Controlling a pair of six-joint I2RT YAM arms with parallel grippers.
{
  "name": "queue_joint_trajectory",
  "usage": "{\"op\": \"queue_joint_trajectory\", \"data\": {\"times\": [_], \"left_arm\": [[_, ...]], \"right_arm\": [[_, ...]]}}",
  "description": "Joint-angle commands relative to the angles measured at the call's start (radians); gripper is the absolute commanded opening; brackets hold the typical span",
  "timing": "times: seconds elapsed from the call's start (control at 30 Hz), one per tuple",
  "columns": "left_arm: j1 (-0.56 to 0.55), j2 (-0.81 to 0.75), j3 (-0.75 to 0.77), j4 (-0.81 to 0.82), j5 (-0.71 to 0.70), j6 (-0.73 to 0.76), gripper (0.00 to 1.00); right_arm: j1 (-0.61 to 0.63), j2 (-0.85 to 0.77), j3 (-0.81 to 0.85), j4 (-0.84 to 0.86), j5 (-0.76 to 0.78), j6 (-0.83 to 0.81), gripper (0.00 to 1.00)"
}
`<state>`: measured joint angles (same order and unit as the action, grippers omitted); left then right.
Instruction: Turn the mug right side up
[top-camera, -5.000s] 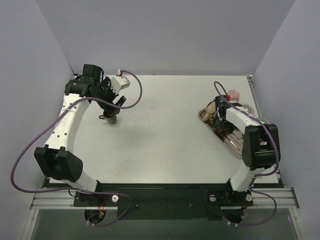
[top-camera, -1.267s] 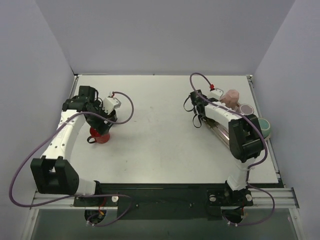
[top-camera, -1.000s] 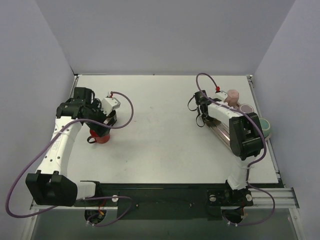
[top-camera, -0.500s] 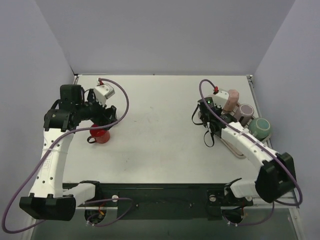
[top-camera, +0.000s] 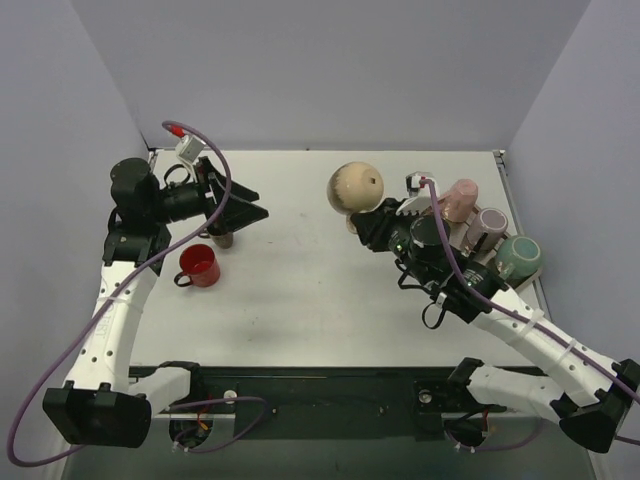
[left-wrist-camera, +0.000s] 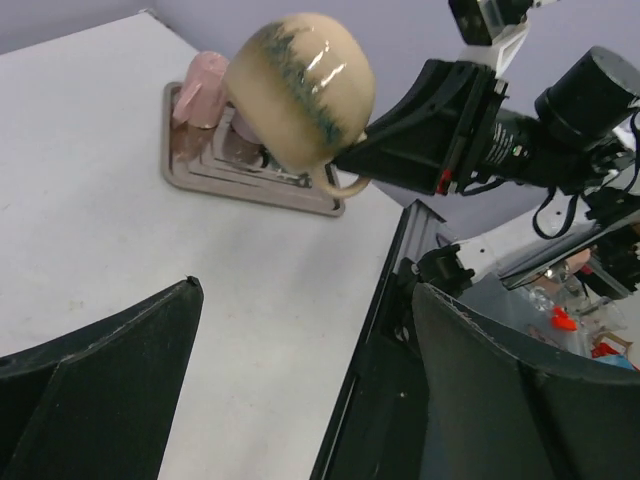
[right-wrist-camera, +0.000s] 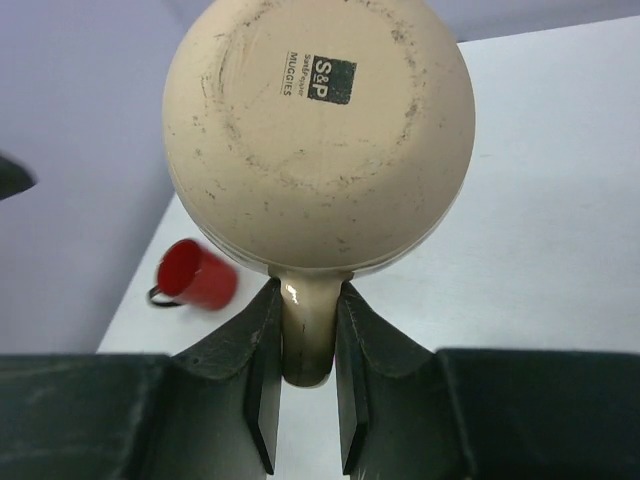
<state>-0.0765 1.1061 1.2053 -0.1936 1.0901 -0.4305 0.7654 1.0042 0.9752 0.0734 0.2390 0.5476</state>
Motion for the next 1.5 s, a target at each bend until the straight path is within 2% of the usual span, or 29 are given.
{"op": "queue_joint_trajectory", "data": {"times": [0.0,0.13,0.37,0.5,0.53,0.57,0.63,0.67,0.7,0.73,0.77,0.8,0.83,0.87,0.9,0.93,0.97,1.0,1.03,1.07,1.2,1.23,1.33,1.47], "left_arm": [[-0.023,-0.005,-0.01,0.449,0.122,-0.345,0.97],[-0.043,-0.018,-0.052,0.548,0.126,-0.439,0.97],[-0.057,-0.017,-0.065,0.52,0.11,-0.464,0.97],[-0.078,-0.015,-0.078,0.606,0.094,-0.586,0.97],[-0.081,-0.014,-0.085,0.681,0.094,-0.618,0.97],[-0.082,-0.015,-0.096,0.722,0.093,-0.702,0.92],[-0.08,-0.014,-0.111,0.889,0.088,-0.793,0.75],[-0.077,-0.018,-0.112,0.899,0.083,-0.804,0.52],[-0.075,-0.02,-0.11,0.889,0.074,-0.798,0.35],[-0.074,-0.023,-0.102,0.875,0.07,-0.792,0.08],[-0.074,-0.023,-0.098,0.825,0.061,-0.768,0.0],[-0.072,-0.025,-0.089,0.792,0.054,-0.748,0.0],[-0.071,-0.026,-0.082,0.663,0.036,-0.656,0.0],[-0.068,-0.025,-0.043,0.523,-0.032,-0.581,0.0],[-0.068,-0.022,-0.009,0.198,-0.094,-0.324,0.0],[-0.084,0.009,0.094,-0.037,-0.28,-0.191,0.0],[-0.106,0.036,0.138,-0.295,-0.374,0.051,0.0],[-0.167,0.088,0.216,-0.378,-0.567,0.159,0.0],[-0.199,0.124,0.246,-0.5,-0.625,0.296,0.0],[-0.238,0.179,0.279,-0.541,-0.704,0.341,0.0],[-0.307,0.378,0.329,-0.734,-0.806,0.585,0.0],[-0.325,0.406,0.333,-0.765,-0.829,0.604,0.0],[-0.35,0.535,0.343,-0.773,-0.968,0.657,0.0],[-0.365,0.645,0.361,-0.712,-1.074,0.682,0.0]], "right_arm": [[0.093,-0.027,0.1,0.308,-0.136,0.018,0.0],[0.166,0.017,0.149,0.362,-0.165,0.022,0.0],[0.256,0.091,0.206,0.433,-0.184,0.011,0.0],[0.267,0.164,0.235,0.474,-0.225,0.051,0.0],[0.267,0.187,0.247,0.473,-0.23,0.064,0.0],[0.265,0.197,0.255,0.467,-0.231,0.069,0.0],[0.264,0.22,0.254,0.476,-0.233,0.09,0.0],[0.259,0.226,0.244,0.486,-0.26,0.097,0.0],[0.255,0.231,0.235,0.488,-0.257,0.112,0.0],[0.247,0.237,0.232,0.488,-0.259,0.12,0.0],[0.241,0.24,0.221,0.485,-0.259,0.138,0.0],[0.226,0.244,0.218,0.473,-0.262,0.149,0.0],[0.215,0.252,0.227,0.444,-0.257,0.173,0.0],[0.192,0.252,0.233,0.366,-0.244,0.182,0.09],[0.18,0.243,0.243,0.305,-0.206,0.181,0.38],[0.161,0.235,0.249,0.164,-0.111,0.169,0.46],[0.154,0.215,0.255,0.101,-0.036,0.148,0.63],[0.14,0.208,0.255,-0.02,0.076,0.137,0.73],[0.111,0.194,0.252,-0.07,0.133,0.13,0.79],[0.1,0.189,0.249,-0.16,0.19,0.124,0.89],[0.012,0.166,0.211,-0.315,0.302,0.055,0.93],[-0.024,0.166,0.204,-0.346,0.313,0.051,0.93],[-0.126,0.172,0.192,-0.429,0.3,0.025,0.94],[-0.3,0.22,0.206,-0.442,0.299,-0.023,0.93]]}}
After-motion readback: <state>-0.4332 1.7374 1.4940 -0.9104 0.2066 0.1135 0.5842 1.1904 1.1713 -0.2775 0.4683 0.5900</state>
